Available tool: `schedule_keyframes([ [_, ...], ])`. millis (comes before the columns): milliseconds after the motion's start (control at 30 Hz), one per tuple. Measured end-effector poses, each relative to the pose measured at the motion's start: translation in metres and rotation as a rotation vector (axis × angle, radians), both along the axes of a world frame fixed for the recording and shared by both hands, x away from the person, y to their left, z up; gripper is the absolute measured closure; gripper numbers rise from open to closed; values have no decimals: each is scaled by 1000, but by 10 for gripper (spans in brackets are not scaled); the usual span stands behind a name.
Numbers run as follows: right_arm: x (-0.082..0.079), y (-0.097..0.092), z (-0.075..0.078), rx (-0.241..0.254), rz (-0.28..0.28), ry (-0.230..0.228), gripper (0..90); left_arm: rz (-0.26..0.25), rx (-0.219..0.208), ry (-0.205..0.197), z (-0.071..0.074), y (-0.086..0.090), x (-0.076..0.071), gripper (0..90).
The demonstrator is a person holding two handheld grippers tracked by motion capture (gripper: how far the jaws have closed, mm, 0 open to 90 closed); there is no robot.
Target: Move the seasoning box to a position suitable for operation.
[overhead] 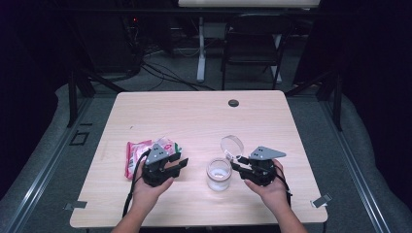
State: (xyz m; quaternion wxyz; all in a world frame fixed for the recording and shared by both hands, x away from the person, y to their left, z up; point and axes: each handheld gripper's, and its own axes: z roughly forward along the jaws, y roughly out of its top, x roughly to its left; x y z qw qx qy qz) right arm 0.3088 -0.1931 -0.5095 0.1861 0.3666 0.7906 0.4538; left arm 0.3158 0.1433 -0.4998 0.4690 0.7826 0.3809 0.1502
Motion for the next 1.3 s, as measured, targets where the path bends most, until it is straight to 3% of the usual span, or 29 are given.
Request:
schedule_keyframes([
  [100,-3,-4,2,-9,10,-11,660,16,1,19,-1,11,6,595],
  [167,-3,-8,3,-13,8,-22,669,19,-9,-22,0,18,7,620],
  [200,-3,-9,3,-9,-1,-25,670,23,-11,-23,1,22,8,653],
  [267,-2,-14,3,7,6,7,679,45,-31,-34,4,29,9,663],
  [333,-1,-20,2,15,-10,16,680,71,-54,-17,6,37,11,657],
  [400,0,-24,1,21,-26,35,653,82,-72,59,7,45,14,668],
  [533,2,-31,-1,-16,-35,59,641,114,-12,68,10,56,18,656],
  [700,5,-40,-7,-42,-65,74,636,158,-11,113,7,66,23,619],
  [900,5,-47,-9,-48,-103,73,630,95,53,161,-4,56,29,554],
  [967,5,-49,-9,-53,-103,67,621,88,94,147,-7,49,29,544],
  [1033,5,-49,-10,-50,-111,66,601,89,145,109,-9,44,27,543],
  [1133,7,-49,-12,-50,-114,93,550,90,184,64,-8,37,24,535],
  [1300,6,-47,-13,-64,-112,98,544,37,222,18,-5,26,17,555],
])
